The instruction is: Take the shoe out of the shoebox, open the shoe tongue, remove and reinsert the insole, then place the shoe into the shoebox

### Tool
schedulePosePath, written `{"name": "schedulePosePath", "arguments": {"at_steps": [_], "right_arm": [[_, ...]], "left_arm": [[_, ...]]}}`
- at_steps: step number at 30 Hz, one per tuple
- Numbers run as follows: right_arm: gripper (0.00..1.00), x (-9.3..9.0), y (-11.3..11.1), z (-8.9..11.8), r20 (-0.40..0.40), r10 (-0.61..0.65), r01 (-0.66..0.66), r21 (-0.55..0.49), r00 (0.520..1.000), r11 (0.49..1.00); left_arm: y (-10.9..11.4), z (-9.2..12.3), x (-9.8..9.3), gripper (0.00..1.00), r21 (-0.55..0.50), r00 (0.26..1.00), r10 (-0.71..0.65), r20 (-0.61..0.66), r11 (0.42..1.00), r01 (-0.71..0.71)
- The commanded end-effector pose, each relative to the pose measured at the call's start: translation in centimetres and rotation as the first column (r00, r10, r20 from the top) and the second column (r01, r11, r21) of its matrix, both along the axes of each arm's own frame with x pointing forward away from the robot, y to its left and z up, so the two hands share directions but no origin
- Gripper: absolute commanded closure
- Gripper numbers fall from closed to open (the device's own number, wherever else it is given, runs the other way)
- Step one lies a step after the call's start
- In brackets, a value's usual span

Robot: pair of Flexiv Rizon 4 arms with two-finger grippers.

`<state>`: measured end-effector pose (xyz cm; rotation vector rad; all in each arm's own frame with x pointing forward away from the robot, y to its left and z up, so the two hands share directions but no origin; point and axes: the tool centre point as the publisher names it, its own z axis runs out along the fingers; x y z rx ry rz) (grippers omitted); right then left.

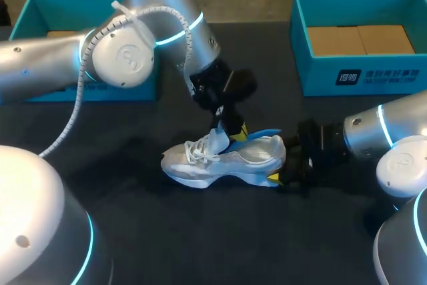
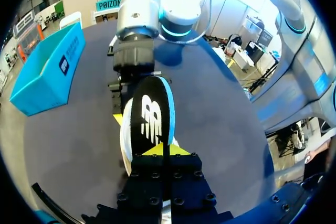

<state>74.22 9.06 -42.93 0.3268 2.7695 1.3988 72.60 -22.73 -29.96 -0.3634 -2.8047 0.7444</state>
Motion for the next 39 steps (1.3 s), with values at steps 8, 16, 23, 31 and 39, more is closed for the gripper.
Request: {"name": "schedulePosePath", "arguments": {"at_steps": [8,16,23,31,39], "right_arm": [[1.00,-0.1,0.3,-0.3,0.000,-0.001,0.001,-0.003,1.000,1.000],[1.00,-0.1,0.3,-0.3,0.000,-0.001,0.001,-0.003,1.000,1.000],[1.00,-0.1,0.3,-0.3,0.000,-0.001,0.001,-0.003,1.000,1.000],[1.00,-0.1,0.3,-0.3,0.000,-0.001,0.001,-0.003,1.000,1.000],[1.00,-0.1,0.3,-0.3,0.000,-0.001,0.001,-0.003,1.000,1.000]], "left_arm": [[-2.3,0.7,0.0,1.00,-0.042,1.000,-0.006,0.018,0.999,0.006],[-2.5,1.0,-0.2,0.60,-0.057,1.000,-0.003,0.027,0.998,0.004],[-2.0,1.1,-0.9,0.61,-0.069,0.994,0.019,0.110,0.998,-0.011],[-1.0,1.5,-1.5,0.61,-0.126,0.973,0.068,0.219,0.991,-0.041],[-0.4,1.5,-1.7,0.71,-0.167,0.953,0.116,0.281,0.983,-0.070]]}}
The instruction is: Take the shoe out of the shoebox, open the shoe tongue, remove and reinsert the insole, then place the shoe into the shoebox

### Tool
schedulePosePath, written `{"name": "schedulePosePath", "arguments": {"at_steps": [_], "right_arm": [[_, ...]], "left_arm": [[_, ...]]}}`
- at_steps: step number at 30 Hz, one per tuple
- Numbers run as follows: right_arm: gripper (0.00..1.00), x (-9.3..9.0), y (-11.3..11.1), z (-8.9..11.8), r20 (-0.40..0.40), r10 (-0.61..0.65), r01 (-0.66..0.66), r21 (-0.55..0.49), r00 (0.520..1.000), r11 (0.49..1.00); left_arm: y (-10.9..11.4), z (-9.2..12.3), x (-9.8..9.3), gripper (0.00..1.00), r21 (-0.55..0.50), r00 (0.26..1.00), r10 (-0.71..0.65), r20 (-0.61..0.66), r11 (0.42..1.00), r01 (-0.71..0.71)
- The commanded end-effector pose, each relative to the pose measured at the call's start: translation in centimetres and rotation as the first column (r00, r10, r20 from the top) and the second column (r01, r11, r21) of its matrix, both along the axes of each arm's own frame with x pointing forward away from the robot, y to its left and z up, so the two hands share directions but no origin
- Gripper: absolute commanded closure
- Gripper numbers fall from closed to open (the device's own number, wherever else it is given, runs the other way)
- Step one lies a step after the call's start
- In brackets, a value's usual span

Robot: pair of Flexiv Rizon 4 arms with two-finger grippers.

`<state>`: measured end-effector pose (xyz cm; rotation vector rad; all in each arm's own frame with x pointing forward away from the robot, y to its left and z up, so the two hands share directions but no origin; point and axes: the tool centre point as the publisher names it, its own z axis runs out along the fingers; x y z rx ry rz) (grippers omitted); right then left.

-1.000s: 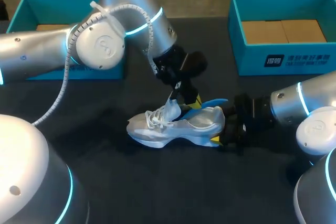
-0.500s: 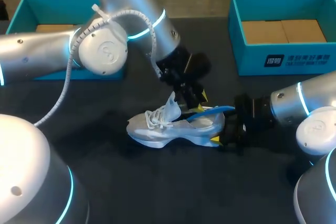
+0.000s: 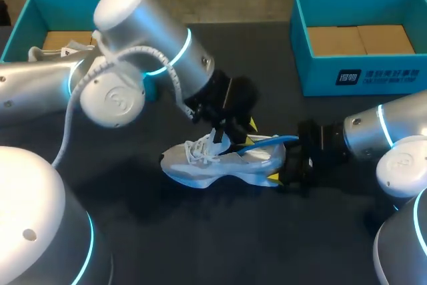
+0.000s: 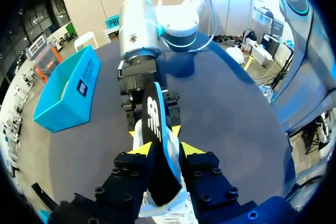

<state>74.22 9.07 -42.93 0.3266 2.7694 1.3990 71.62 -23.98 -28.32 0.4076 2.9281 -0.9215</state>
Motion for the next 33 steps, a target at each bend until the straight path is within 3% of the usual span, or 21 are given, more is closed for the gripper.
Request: {"name": "schedulePosePath", "arguments": {"at_steps": [1,18,33], "right_arm": [[1.00,-0.1,0.3,-0.3,0.000,-0.001,0.001,-0.003,1.000,1.000],[1.00,-0.1,0.3,-0.3,0.000,-0.001,0.001,-0.003,1.000,1.000],[1.00,-0.1,0.3,-0.3,0.000,-0.001,0.001,-0.003,1.000,1.000]], "left_arm": [[0.9,-0.2,-0.7,0.71,-0.043,0.998,0.040,0.055,0.998,-0.037],[-0.8,-2.0,0.0,0.52,-0.094,0.995,0.067,0.079,0.994,-0.060],[-2.4,-3.6,1.3,0.56,-0.100,0.995,0.071,0.068,0.993,-0.064]]}}
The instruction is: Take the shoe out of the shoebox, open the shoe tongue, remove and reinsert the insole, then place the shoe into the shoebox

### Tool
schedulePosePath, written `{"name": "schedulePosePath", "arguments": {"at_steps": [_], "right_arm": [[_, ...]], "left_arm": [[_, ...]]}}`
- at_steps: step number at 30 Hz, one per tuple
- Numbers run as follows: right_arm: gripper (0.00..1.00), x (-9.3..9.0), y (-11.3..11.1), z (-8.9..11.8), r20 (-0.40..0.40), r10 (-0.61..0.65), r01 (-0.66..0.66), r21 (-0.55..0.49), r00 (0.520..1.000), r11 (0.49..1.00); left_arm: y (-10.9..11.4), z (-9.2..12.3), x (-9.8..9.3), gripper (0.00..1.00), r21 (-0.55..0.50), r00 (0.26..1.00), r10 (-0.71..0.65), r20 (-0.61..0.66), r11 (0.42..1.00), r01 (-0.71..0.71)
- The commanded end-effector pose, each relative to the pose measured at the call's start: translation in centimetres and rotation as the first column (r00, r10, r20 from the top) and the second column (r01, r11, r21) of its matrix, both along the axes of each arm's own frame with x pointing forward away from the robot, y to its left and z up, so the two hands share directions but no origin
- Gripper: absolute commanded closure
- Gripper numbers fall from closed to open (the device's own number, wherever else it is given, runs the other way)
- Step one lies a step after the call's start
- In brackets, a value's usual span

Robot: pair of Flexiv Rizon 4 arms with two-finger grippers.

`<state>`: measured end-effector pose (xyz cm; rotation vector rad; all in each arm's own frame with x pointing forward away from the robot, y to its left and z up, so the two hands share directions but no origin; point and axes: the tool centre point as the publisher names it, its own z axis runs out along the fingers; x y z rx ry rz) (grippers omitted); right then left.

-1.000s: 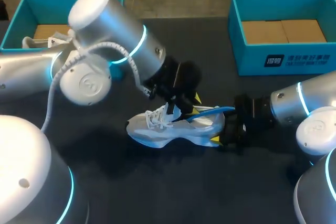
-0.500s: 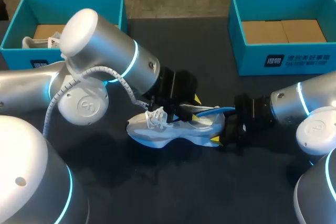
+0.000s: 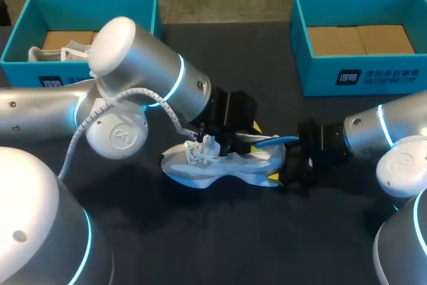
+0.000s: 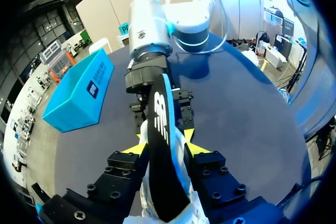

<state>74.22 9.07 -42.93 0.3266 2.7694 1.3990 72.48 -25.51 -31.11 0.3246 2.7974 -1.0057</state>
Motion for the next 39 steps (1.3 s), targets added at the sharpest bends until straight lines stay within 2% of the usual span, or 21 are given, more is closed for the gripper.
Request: {"name": "schedulePosePath", "arguments": {"at_steps": [1,8,11,12,13,20,28,34,39], "right_arm": [[1.00,-0.1,0.3,-0.3,0.000,-0.001,0.001,-0.003,1.000,1.000],[1.00,-0.1,0.3,-0.3,0.000,-0.001,0.001,-0.003,1.000,1.000],[1.00,-0.1,0.3,-0.3,0.000,-0.001,0.001,-0.003,1.000,1.000],[1.00,-0.1,0.3,-0.3,0.000,-0.001,0.001,-0.003,1.000,1.000],[1.00,-0.1,0.3,-0.3,0.000,-0.001,0.001,-0.003,1.000,1.000],[1.00,-0.1,0.3,-0.3,0.000,-0.001,0.001,-0.003,1.000,1.000],[1.00,-0.1,0.3,-0.3,0.000,-0.001,0.001,-0.003,1.000,1.000],[1.00,-0.1,0.3,-0.3,0.000,-0.001,0.001,-0.003,1.000,1.000],[1.00,-0.1,0.3,-0.3,0.000,-0.001,0.001,-0.003,1.000,1.000]], "left_arm": [[-0.9,-0.9,0.5,0.55,-0.003,1.000,-0.003,-0.006,1.000,0.003],[-1.0,-1.4,0.8,0.58,0.004,1.000,-0.002,-0.023,1.000,0.002],[-1.1,-1.6,0.9,0.72,0.009,0.999,-0.004,-0.032,1.000,0.004],[-1.1,-1.7,0.9,0.90,0.010,0.999,-0.005,-0.034,1.000,0.006],[-1.1,-1.7,0.9,1.00,0.011,0.999,-0.006,-0.036,1.000,0.007],[-0.9,-1.2,0.4,1.00,0.011,0.998,-0.033,-0.061,0.999,0.034],[-1.2,2.2,-0.1,1.00,0.003,0.992,-0.077,-0.101,0.997,0.077],[-1.7,5.2,-0.7,1.00,0.023,0.976,-0.128,-0.174,0.991,0.134],[-1.9,6.5,-1.2,1.00,0.055,0.944,-0.197,-0.264,0.974,0.219]]}}
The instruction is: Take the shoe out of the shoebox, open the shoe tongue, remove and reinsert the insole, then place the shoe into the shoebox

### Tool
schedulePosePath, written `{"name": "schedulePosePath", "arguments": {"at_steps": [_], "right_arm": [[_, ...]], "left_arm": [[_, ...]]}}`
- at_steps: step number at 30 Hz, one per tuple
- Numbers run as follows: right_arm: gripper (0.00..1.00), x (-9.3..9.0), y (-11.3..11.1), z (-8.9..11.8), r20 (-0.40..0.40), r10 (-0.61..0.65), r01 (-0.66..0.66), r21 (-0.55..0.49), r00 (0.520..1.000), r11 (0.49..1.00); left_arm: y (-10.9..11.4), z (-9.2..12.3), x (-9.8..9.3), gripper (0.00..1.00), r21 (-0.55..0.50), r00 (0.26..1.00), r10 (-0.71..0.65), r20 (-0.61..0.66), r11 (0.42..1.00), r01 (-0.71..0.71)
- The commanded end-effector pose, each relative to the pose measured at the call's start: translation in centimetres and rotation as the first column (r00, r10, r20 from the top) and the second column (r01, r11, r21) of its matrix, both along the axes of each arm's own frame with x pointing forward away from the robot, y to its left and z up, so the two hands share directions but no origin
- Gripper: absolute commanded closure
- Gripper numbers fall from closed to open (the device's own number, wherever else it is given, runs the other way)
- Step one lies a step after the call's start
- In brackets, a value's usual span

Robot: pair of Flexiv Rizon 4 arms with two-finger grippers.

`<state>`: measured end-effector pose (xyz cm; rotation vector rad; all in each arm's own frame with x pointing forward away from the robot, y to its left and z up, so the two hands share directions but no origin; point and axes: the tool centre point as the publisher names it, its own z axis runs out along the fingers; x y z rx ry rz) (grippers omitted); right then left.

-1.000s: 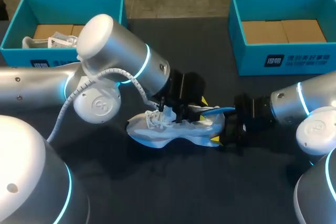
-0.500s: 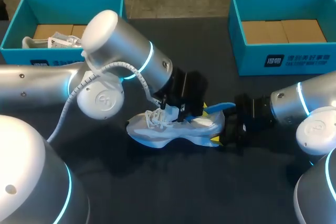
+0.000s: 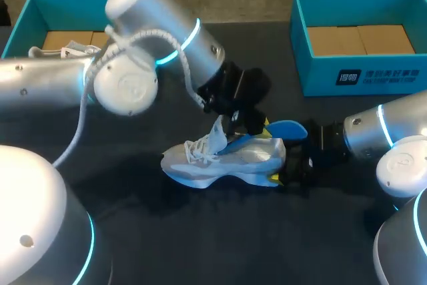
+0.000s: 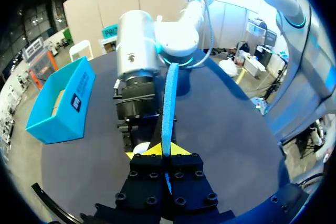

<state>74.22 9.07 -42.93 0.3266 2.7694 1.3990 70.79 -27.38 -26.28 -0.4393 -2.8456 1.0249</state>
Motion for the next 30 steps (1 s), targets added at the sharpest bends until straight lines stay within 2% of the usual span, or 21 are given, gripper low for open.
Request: {"name": "schedulePosePath", "arguments": {"at_steps": [1,7,13,24,30], "right_arm": [[1.00,-0.1,0.3,-0.3,0.000,-0.001,0.001,-0.003,1.000,1.000],[1.00,-0.1,0.3,-0.3,0.000,-0.001,0.001,-0.003,1.000,1.000],[1.00,-0.1,0.3,-0.3,0.000,-0.001,0.001,-0.003,1.000,1.000],[1.00,-0.1,0.3,-0.3,0.000,-0.001,0.001,-0.003,1.000,1.000],[1.00,-0.1,0.3,-0.3,0.000,-0.001,0.001,-0.003,1.000,1.000]], "left_arm": [[0.0,1.9,0.4,1.00,0.059,0.994,-0.084,-0.077,0.994,0.089],[0.0,3.2,-0.4,1.00,0.080,0.970,-0.177,-0.168,0.978,0.192],[0.4,5.2,-1.2,1.00,0.028,0.919,-0.291,-0.266,0.951,0.309],[1.1,9.7,-2.9,1.00,-0.154,0.821,-0.452,-0.349,0.892,0.425],[1.9,12.0,-3.8,1.00,-0.327,0.778,-0.541,-0.320,0.833,0.446]]}}
